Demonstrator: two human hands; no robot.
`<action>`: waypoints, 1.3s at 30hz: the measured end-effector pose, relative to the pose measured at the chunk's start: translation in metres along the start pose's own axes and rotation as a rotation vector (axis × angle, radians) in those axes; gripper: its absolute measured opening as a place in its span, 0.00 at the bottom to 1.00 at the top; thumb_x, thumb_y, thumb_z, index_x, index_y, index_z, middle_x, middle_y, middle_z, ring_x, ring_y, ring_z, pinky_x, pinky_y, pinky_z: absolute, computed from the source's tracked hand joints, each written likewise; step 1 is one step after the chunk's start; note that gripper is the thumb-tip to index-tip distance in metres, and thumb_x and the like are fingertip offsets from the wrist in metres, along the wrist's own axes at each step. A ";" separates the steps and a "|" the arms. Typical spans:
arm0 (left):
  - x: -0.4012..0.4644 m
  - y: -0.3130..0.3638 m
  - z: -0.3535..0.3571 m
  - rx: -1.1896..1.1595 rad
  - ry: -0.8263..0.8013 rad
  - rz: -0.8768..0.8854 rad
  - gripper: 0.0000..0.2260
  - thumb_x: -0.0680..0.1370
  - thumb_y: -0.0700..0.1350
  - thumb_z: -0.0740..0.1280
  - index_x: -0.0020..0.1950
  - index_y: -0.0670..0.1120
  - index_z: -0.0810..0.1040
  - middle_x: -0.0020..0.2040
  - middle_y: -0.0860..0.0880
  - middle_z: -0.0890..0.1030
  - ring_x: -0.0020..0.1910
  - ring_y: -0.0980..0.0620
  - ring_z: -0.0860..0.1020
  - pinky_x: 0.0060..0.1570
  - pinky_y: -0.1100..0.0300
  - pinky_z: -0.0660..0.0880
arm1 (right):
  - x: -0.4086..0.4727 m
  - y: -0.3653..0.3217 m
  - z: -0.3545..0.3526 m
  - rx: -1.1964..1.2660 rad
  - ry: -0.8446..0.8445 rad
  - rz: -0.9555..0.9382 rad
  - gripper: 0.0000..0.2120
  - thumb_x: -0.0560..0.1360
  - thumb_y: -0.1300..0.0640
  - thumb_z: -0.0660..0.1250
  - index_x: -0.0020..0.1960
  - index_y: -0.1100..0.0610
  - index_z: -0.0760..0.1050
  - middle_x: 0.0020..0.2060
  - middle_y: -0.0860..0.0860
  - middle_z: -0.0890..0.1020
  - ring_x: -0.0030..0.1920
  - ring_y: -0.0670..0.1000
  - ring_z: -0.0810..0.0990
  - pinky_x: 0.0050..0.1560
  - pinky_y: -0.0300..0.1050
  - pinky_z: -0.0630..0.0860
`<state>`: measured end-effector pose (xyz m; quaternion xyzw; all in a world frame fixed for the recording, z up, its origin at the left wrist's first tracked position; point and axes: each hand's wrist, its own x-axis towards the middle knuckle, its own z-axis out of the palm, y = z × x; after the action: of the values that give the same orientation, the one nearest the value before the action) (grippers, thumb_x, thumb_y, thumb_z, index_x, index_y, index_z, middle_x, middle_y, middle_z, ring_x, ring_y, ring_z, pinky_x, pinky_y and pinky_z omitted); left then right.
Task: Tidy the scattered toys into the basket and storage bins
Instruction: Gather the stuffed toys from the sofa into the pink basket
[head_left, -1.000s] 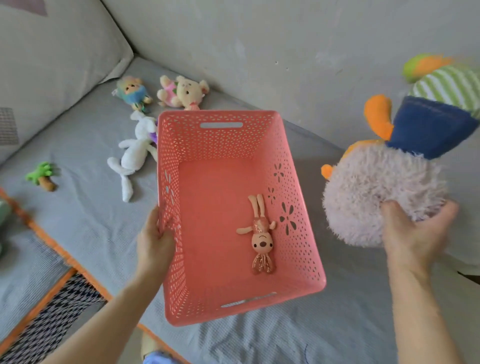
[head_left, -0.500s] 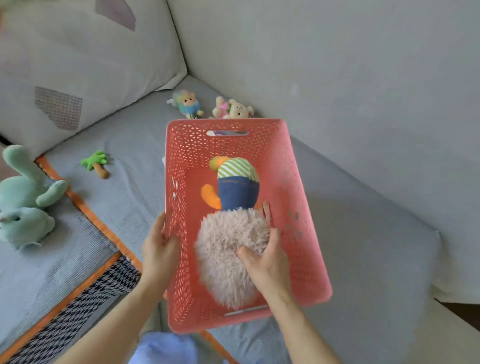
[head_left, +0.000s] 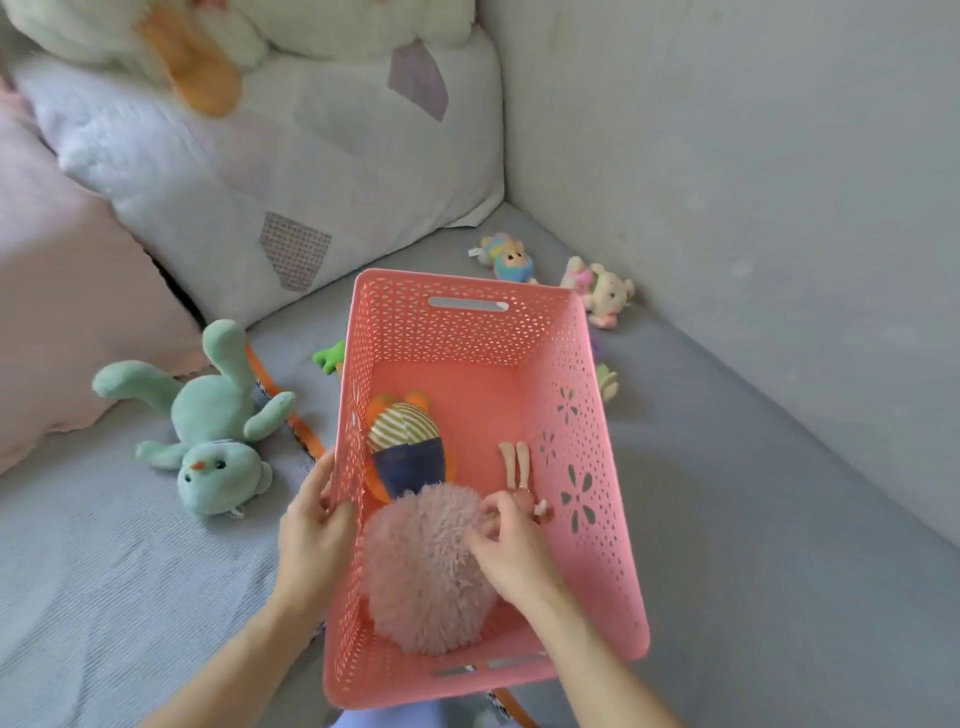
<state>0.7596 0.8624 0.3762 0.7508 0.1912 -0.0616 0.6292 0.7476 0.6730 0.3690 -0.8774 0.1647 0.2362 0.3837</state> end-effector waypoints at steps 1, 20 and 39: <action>0.005 -0.001 -0.009 -0.004 0.027 -0.001 0.25 0.70 0.40 0.61 0.63 0.62 0.73 0.52 0.50 0.83 0.50 0.41 0.81 0.53 0.37 0.75 | 0.006 -0.011 0.003 -0.010 0.009 -0.040 0.09 0.74 0.52 0.62 0.54 0.48 0.69 0.42 0.43 0.76 0.47 0.49 0.78 0.52 0.49 0.75; -0.060 -0.011 -0.139 -0.181 0.770 -0.144 0.27 0.75 0.30 0.58 0.65 0.58 0.69 0.32 0.55 0.82 0.23 0.61 0.71 0.23 0.71 0.69 | 0.052 -0.192 0.044 0.184 -0.046 -0.790 0.12 0.74 0.66 0.60 0.47 0.49 0.74 0.43 0.49 0.80 0.45 0.51 0.79 0.51 0.52 0.77; -0.097 -0.153 -0.281 -0.187 1.052 -0.465 0.31 0.73 0.29 0.57 0.56 0.67 0.74 0.46 0.52 0.82 0.34 0.57 0.78 0.36 0.63 0.77 | 0.127 -0.211 0.272 -0.487 -0.385 -0.469 0.28 0.73 0.61 0.63 0.71 0.55 0.60 0.69 0.57 0.64 0.67 0.59 0.66 0.64 0.48 0.66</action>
<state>0.5732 1.1346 0.3243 0.5601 0.6425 0.2003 0.4830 0.8742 1.0012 0.2645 -0.8962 -0.1765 0.3346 0.2317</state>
